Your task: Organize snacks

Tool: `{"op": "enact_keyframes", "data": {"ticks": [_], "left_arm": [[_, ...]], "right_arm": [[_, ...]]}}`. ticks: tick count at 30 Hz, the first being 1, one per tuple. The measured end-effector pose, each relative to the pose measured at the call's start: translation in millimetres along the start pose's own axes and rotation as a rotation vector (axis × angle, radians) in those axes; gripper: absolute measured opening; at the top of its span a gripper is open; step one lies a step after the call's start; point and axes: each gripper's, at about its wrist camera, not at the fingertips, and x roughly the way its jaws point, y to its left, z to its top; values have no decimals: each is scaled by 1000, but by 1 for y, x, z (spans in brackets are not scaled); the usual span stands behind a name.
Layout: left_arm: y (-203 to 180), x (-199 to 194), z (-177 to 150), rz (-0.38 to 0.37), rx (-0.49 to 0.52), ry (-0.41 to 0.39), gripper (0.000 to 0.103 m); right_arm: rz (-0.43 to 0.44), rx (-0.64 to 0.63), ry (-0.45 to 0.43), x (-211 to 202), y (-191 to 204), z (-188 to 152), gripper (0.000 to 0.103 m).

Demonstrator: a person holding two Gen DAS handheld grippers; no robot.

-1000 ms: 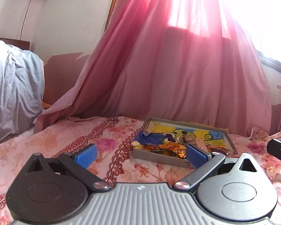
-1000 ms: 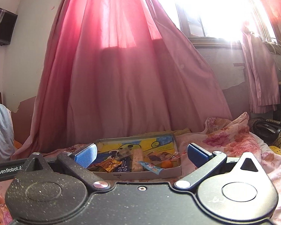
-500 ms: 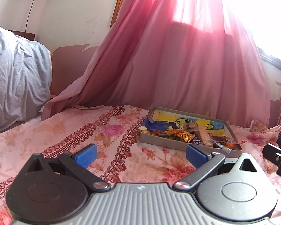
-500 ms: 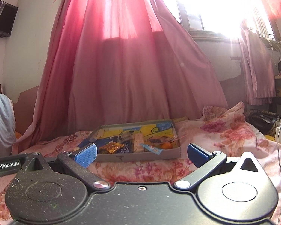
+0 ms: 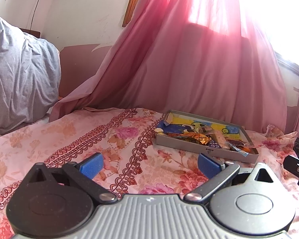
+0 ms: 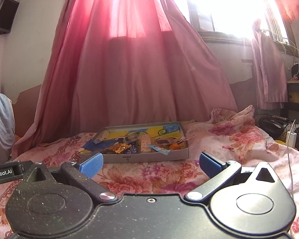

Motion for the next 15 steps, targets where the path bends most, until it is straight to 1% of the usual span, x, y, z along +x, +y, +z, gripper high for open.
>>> {"op": "enact_keyframes", "data": {"ticks": [3, 6, 10, 15], "left_arm": [[2, 0, -2, -4, 9, -2, 103], [6, 0, -5, -12, 6, 7, 103], [9, 4, -14, -16, 28, 25, 103], [12, 14, -21, 0, 59, 42, 103]], "right_arm": [[-4, -8, 8, -4, 2, -4, 102], [-8, -19, 16, -6, 4, -9, 102], [-8, -27, 25, -3, 7, -14, 102], [1, -31, 53, 6, 9, -26, 102]]}}
